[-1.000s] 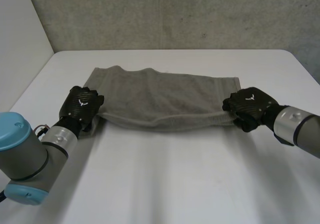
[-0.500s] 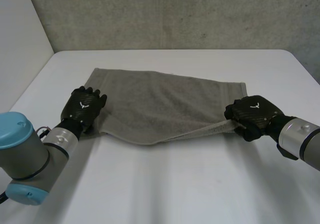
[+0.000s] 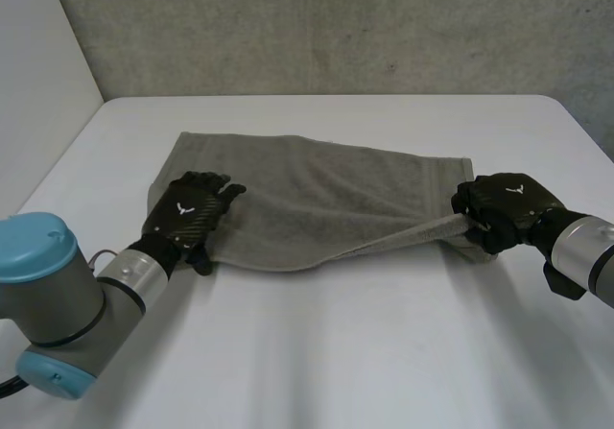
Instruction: Fold the towel.
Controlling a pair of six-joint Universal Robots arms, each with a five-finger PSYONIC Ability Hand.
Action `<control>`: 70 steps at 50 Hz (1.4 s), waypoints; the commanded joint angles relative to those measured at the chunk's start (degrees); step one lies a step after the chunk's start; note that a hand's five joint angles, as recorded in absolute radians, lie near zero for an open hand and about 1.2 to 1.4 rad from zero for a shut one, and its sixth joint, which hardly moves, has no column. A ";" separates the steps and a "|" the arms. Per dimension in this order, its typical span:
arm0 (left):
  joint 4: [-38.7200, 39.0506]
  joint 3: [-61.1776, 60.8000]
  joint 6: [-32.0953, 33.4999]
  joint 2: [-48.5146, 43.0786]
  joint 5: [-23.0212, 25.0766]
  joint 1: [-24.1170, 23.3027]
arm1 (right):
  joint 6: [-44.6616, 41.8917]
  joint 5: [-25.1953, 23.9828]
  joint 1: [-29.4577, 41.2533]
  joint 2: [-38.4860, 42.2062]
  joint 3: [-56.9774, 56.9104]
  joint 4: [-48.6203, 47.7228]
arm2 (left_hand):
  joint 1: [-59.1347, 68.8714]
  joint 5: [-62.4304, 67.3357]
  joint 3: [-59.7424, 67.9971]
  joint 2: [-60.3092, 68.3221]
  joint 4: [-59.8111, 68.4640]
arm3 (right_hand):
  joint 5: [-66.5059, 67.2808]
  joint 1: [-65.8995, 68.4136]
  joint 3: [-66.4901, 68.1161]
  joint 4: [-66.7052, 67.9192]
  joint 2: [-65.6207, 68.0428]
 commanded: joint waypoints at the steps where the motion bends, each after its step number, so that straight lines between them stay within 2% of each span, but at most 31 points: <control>1: 0.11 1.49 -2.93 -1.73 -0.01 -1.54 | -0.21 -0.04 0.33 0.07 0.05 0.02 | 2.22 1.90 2.27 2.30 2.30 | 3.10 4.14 3.43 3.31 2.98; 27: 3.10 7.56 -2.49 -8.33 -0.89 -2.86 | -0.21 -0.04 0.15 -0.01 0.13 -0.07 | 11.98 11.66 12.03 12.06 12.06 | 3.10 4.14 3.43 3.31 2.98; 37: 3.97 10.98 -1.00 -11.14 -7.22 -3.12 | -0.21 -0.04 -0.02 -0.01 0.13 -0.42 | 14.50 14.19 14.56 14.58 14.59 | 3.10 4.14 3.43 3.31 2.98; 47: 3.80 11.07 4.97 -10.61 -12.57 -3.12 | -0.12 0.14 -0.29 -0.10 -0.13 -0.77 | 24.24 23.92 24.29 24.32 24.32 | 3.10 4.14 3.43 3.31 2.98; 52: 4.06 10.55 6.82 -9.65 -14.86 -2.95 | 0.40 2.50 -1.34 -0.19 0.04 -2.43 | 25.60 25.28 25.65 25.68 25.68 | 3.10 4.14 3.43 3.31 2.98; 58: 4.15 9.84 7.35 -9.03 -15.13 -2.95 | 1.38 6.37 -1.52 -1.24 0.57 -5.16 | 30.80 30.49 30.86 30.88 30.89 | 3.10 4.14 3.43 3.31 2.98; 70: 3.54 9.84 7.35 -7.97 -15.13 -2.68 | 1.46 6.73 -1.61 -2.47 1.28 -5.61 | 32.33 32.02 32.39 32.41 32.42 | 3.10 4.14 3.43 3.31 2.98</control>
